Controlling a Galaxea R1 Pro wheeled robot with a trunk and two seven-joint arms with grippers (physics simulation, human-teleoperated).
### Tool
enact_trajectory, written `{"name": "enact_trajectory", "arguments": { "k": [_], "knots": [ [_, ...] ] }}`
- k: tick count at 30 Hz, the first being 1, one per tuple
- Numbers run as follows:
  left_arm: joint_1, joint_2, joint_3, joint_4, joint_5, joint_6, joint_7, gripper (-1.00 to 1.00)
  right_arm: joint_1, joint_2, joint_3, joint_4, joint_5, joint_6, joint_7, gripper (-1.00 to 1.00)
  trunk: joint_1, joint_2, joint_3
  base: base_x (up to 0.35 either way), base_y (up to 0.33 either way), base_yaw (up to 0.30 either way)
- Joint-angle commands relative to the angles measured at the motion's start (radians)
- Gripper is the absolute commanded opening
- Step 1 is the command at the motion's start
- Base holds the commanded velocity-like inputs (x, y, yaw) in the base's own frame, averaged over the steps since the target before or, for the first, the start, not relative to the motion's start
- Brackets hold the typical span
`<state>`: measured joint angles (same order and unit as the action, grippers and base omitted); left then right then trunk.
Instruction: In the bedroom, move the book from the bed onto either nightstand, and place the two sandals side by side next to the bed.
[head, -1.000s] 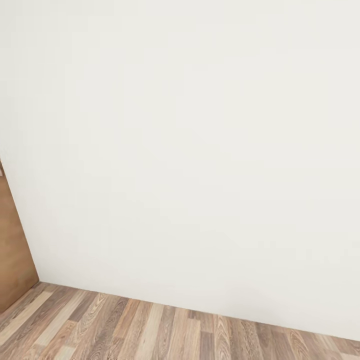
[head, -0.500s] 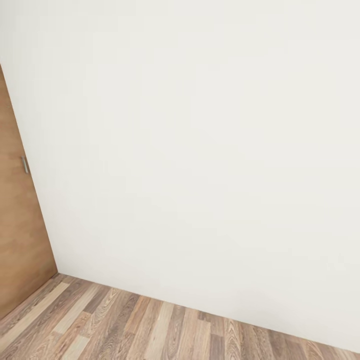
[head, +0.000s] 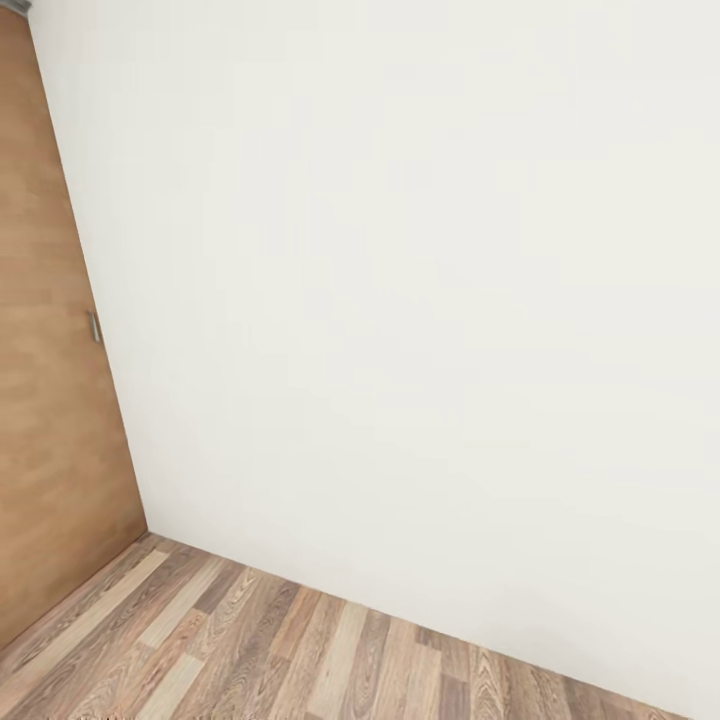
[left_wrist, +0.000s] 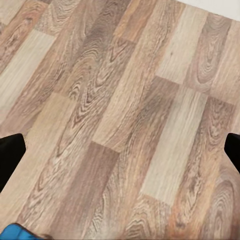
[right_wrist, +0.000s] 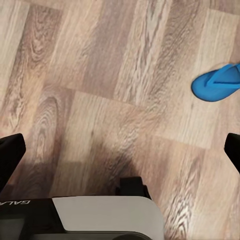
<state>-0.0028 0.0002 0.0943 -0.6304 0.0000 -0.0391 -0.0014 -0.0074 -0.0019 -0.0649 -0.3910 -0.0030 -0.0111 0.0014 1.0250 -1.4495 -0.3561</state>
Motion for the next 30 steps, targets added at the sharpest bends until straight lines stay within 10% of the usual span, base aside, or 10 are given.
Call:
{"name": "enact_trajectory", "arguments": {
  "k": [1,30],
  "knots": [
    [0.0,0.0,0.001,0.0,0.0,-0.002,0.0,1.0,0.0,0.0,-0.003,0.0,0.0,-0.001,0.0,1.0,0.0,-0.001,-0.001,0.0,0.0,0.174],
    [0.0,0.0,0.001,0.0,0.0,-0.002,0.0,1.0,0.0,0.0,-0.003,0.0,0.0,-0.001,0.0,1.0,0.0,-0.001,-0.001,0.0,0.0,0.161]
  ]
}}
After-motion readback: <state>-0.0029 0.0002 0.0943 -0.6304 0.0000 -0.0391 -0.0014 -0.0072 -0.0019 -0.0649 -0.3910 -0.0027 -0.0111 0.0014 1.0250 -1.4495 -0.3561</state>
